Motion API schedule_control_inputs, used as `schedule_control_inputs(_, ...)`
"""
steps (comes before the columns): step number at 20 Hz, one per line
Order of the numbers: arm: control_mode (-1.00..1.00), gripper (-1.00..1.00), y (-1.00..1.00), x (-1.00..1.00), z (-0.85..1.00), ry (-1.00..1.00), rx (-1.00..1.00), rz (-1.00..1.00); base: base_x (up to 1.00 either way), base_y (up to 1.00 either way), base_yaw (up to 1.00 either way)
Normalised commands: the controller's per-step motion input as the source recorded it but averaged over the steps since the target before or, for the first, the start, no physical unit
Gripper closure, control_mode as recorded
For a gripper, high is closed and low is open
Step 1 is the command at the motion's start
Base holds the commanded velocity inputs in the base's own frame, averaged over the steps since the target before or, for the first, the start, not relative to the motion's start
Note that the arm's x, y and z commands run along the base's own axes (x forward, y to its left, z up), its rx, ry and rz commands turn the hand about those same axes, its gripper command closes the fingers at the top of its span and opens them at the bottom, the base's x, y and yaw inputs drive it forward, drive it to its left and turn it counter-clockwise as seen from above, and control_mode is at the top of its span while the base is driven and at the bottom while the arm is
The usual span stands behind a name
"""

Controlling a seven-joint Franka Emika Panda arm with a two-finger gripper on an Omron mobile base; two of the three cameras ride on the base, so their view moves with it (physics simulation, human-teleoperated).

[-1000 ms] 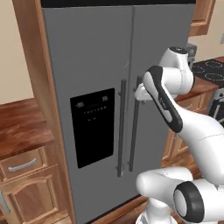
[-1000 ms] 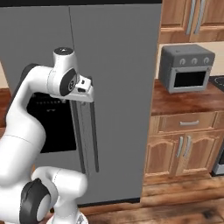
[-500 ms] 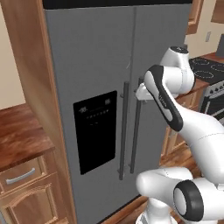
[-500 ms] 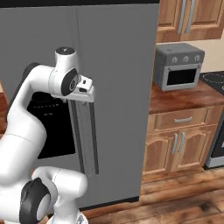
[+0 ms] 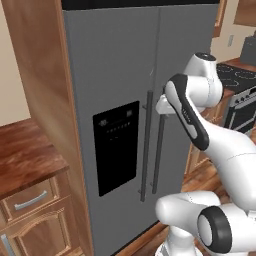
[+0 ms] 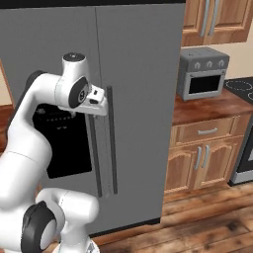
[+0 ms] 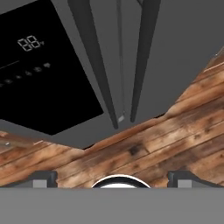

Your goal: Open the fridge, remove the peach, eggplant, and shrimp, and place them on any counter.

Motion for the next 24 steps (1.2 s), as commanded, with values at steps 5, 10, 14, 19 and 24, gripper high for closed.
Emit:
schedule_control_inputs(5, -1.00, -1.00, -0.70, 0.00, -0.02, -0.16, 0.01, 0.00, 0.00, 0.00, 0.00)
schedule_control_inputs(10, -1.00, -1.00, -0.89, 0.17, -0.20, -0.14, 0.09, 0.08, 0.00, 0.00, 0.00)
schedule_control_inputs(14, -1.00, -1.00, -0.33, 0.77, -0.33, -0.01, 0.13, 0.11, 0.00, 0.00, 0.00)
schedule_control_inputs(19, -1.00, -1.00, -0.05, 0.85, -0.24, 0.04, 0.14, 0.10, 0.00, 0.00, 0.00)
schedule_control_inputs(24, -1.00, -1.00, 0.08, 0.30, -0.05, 0.02, 0.12, 0.07, 0.00, 0.00, 0.00)
